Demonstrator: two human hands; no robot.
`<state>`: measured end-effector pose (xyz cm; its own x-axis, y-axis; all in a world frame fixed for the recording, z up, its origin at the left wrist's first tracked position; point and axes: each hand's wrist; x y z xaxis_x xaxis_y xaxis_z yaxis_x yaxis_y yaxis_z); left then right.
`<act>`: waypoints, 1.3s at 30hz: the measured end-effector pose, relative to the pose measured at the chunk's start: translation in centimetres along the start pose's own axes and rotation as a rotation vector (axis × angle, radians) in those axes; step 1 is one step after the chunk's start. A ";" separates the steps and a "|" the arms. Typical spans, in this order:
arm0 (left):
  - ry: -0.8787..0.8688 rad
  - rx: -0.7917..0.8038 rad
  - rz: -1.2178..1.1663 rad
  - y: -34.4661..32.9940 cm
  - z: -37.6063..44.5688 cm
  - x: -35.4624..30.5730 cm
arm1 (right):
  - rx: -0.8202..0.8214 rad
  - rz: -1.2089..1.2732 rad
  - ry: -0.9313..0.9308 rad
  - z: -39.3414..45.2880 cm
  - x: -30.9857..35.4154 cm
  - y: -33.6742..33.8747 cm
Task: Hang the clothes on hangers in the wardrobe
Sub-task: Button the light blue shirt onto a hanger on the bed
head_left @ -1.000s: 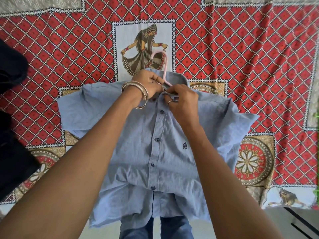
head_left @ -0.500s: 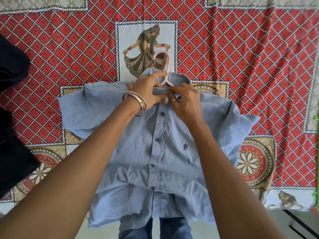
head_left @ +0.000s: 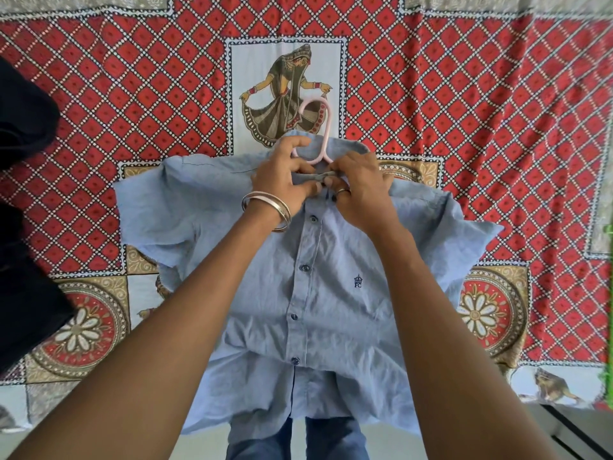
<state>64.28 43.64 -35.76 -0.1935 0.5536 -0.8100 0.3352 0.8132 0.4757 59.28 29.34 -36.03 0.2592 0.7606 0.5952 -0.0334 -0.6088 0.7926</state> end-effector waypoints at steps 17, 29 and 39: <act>0.165 0.194 -0.036 0.7 0.9 0.0 | -0.063 -0.041 -0.040 -0.6 0.0 0.5; 0.121 0.204 0.037 0.4 0.9 1.1 | 0.307 0.060 0.012 1.5 -1.8 1.3; -0.055 0.246 0.300 0.8 1.4 0.5 | 0.356 0.194 -0.210 1.9 -1.1 1.1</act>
<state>65.68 44.31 -36.29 -0.0057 0.7440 -0.6681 0.5813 0.5461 0.6032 60.74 27.41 -36.09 0.4723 0.5847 0.6596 0.2237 -0.8033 0.5519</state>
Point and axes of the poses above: each hand's wrist, its own z-axis towards the middle knuckle, its own y-axis out of the back of the hand, x = y × z, and after that the axes turned 9 degrees about -x, right-handed
